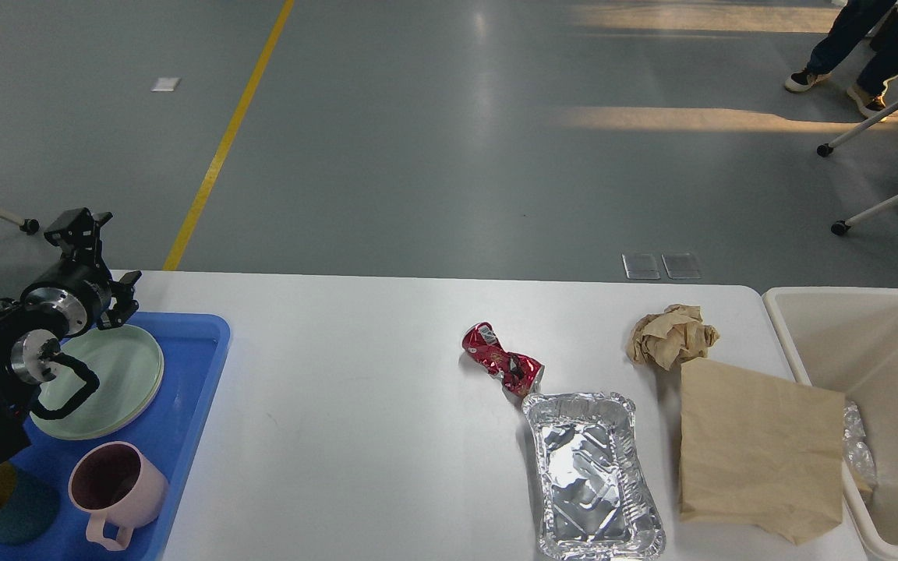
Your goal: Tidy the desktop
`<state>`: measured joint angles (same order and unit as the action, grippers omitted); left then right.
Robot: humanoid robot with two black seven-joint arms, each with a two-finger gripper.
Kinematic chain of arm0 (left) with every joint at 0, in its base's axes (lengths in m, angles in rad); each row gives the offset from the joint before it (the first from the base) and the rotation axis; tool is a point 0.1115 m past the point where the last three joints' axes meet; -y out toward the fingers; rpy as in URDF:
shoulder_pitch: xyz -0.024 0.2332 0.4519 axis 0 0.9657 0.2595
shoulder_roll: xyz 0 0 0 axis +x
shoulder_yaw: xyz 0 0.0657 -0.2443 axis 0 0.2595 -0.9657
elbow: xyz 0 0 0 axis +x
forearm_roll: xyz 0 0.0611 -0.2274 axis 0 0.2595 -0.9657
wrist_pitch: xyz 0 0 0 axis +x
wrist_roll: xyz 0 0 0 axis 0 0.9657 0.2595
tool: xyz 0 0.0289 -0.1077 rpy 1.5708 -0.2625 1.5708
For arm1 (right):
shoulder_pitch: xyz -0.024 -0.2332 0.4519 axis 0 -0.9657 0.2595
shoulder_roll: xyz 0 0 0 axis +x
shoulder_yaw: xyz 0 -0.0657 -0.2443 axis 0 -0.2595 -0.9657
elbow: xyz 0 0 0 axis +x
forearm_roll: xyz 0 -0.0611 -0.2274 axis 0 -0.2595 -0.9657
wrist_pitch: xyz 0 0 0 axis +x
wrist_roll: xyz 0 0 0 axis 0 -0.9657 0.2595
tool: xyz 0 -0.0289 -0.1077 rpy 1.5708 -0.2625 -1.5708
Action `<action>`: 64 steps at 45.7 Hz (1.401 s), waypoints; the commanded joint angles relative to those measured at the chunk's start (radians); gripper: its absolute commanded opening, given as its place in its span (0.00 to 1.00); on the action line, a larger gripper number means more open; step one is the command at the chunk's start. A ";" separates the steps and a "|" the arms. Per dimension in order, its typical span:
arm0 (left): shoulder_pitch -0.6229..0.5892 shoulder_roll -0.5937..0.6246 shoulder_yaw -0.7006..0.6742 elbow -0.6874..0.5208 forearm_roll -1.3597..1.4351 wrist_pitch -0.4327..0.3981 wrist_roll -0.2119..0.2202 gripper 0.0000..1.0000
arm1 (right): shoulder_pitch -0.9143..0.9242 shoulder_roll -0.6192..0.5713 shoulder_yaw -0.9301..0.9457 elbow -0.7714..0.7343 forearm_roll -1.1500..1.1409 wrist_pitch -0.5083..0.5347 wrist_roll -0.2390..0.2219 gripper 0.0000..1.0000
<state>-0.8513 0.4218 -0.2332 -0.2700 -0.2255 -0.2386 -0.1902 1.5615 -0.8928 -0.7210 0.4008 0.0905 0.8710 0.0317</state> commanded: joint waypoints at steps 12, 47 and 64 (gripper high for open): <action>0.000 0.000 0.000 0.000 0.000 0.001 0.000 0.96 | 0.115 0.130 -0.152 0.127 -0.184 -0.001 0.000 0.86; 0.000 0.000 0.000 0.000 0.000 -0.001 0.000 0.96 | 0.126 0.354 -0.380 0.191 -0.089 -0.029 0.000 1.00; 0.000 0.000 0.000 0.000 0.000 -0.001 0.000 0.96 | 0.107 0.376 -0.380 0.191 -0.078 -0.024 -0.001 1.00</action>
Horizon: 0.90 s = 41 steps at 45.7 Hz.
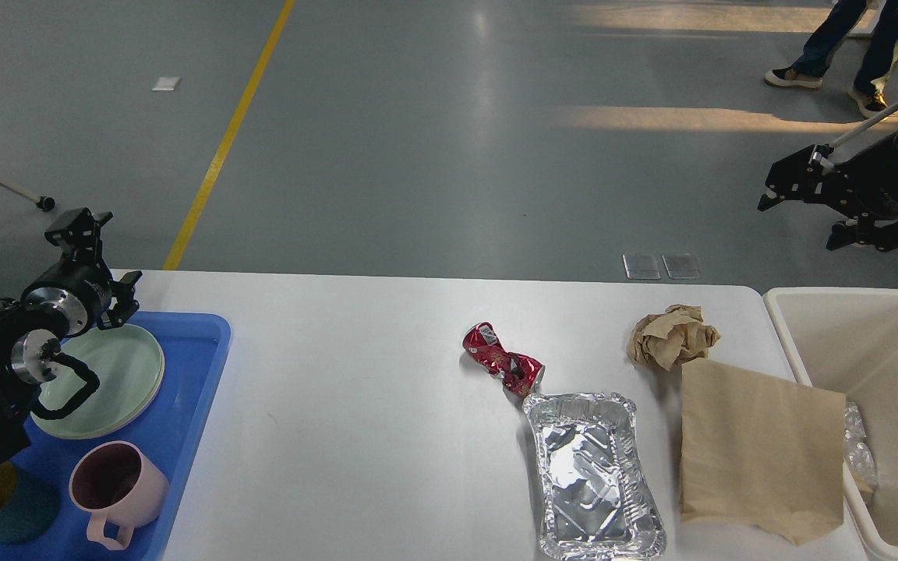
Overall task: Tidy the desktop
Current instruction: 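Lower the right gripper onto the crumpled brown paper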
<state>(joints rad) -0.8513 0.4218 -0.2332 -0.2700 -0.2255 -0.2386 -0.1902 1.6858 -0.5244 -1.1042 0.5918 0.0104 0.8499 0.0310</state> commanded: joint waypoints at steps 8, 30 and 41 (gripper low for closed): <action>0.000 0.000 0.000 0.000 0.000 -0.001 0.000 0.96 | -0.038 0.049 0.001 -0.003 0.002 -0.008 0.000 1.00; 0.000 0.000 0.000 0.000 0.000 0.001 0.000 0.96 | -0.047 0.124 -0.003 -0.003 0.000 0.009 -0.003 1.00; 0.000 0.000 0.000 0.000 0.000 0.001 0.000 0.96 | -0.092 0.127 0.003 -0.018 0.002 -0.014 -0.005 1.00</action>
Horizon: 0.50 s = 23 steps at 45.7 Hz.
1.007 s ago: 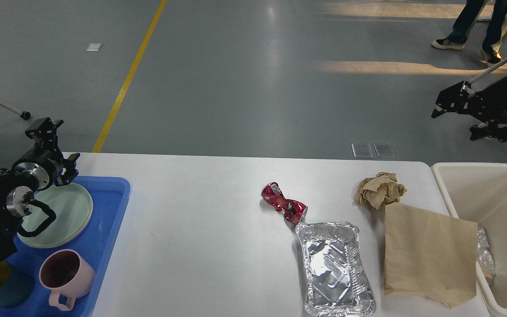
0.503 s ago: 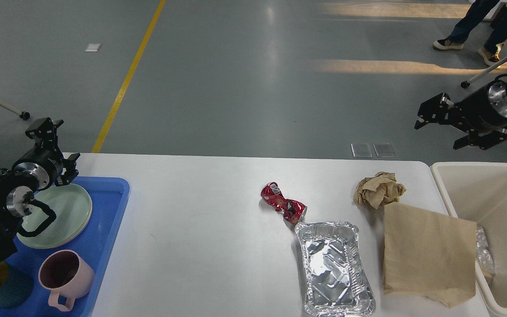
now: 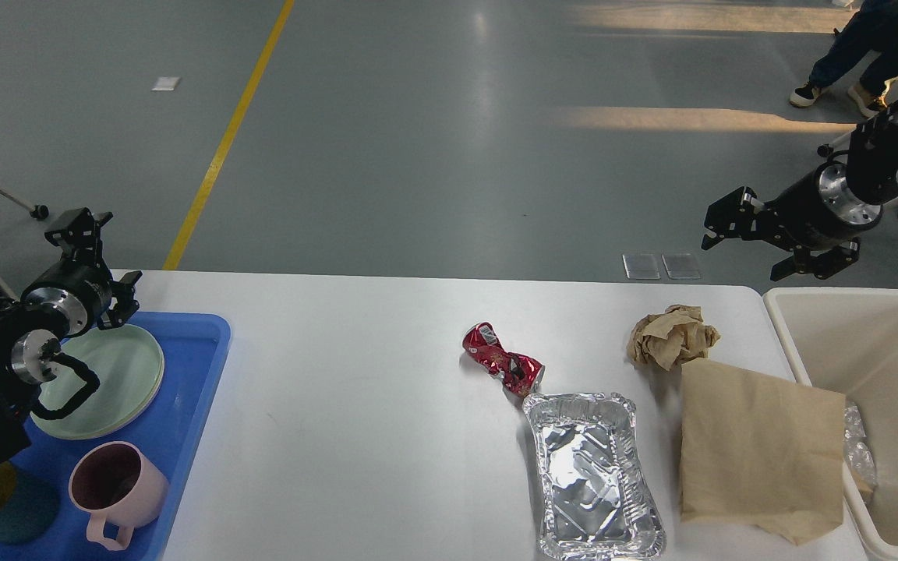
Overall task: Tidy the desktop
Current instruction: 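Lower the right gripper onto the crumpled brown paper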
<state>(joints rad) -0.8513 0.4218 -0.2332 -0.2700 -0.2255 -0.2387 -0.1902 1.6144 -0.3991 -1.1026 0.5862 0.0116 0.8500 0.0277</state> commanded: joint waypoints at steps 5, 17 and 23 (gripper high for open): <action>0.000 0.000 0.000 0.000 0.000 -0.001 0.000 0.96 | -0.047 0.034 0.003 -0.019 -0.002 -0.083 -0.002 1.00; 0.000 0.000 0.000 0.000 -0.002 -0.001 0.000 0.96 | -0.120 0.091 0.007 -0.043 -0.002 -0.144 -0.002 1.00; 0.000 0.000 0.000 0.000 0.000 -0.001 0.000 0.96 | -0.179 0.144 0.004 -0.088 -0.002 -0.158 -0.003 1.00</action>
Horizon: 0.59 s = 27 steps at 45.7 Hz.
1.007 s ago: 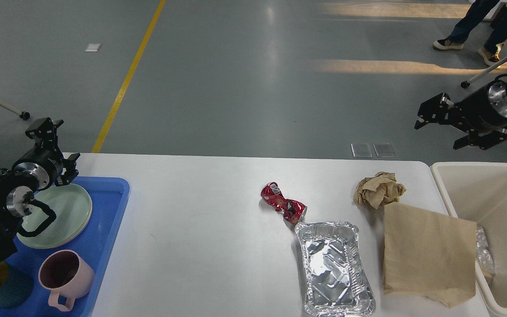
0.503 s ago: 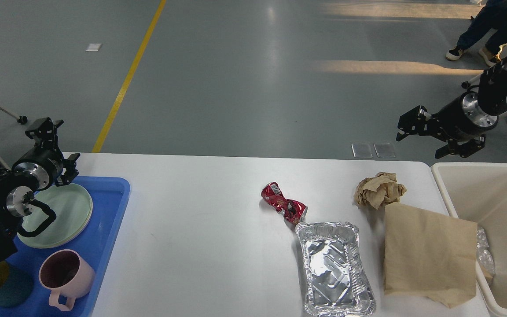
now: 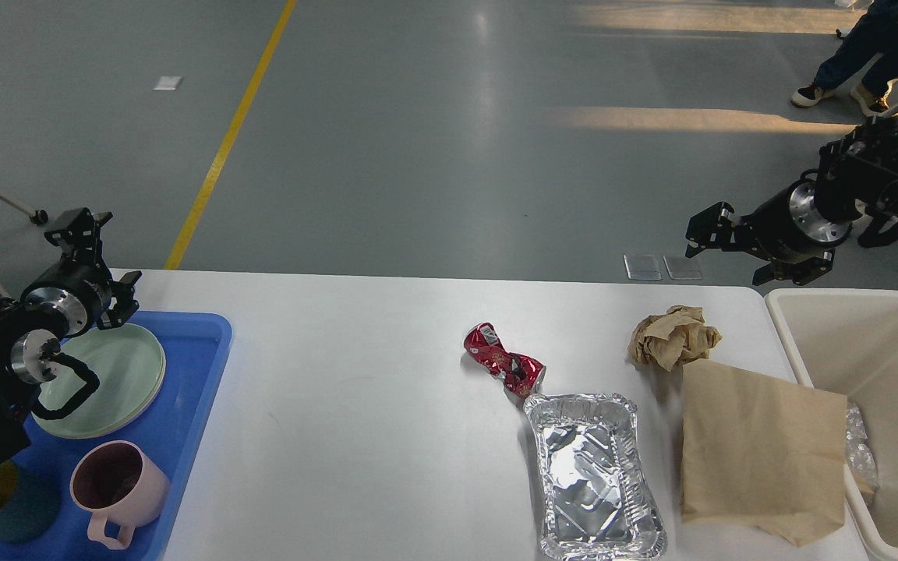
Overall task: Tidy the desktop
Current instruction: 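Lower the right gripper onto the crumpled brown paper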
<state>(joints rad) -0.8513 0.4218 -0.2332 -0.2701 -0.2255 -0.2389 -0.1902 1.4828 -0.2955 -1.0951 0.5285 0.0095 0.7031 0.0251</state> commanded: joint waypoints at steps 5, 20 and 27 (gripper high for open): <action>0.000 0.000 0.000 0.000 0.000 0.000 0.000 0.96 | -0.070 0.049 -0.006 -0.042 -0.008 -0.024 -0.001 1.00; 0.000 0.000 0.000 0.000 0.000 0.001 0.002 0.96 | -0.141 0.096 -0.008 -0.148 -0.017 -0.065 -0.001 1.00; 0.000 0.000 0.000 0.000 0.000 0.000 0.000 0.96 | -0.191 0.122 -0.011 -0.206 -0.017 -0.094 -0.001 1.00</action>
<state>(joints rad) -0.8513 0.4218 -0.2332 -0.2700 -0.2255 -0.2387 -0.1902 1.3272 -0.1925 -1.1030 0.3601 -0.0072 0.6314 0.0245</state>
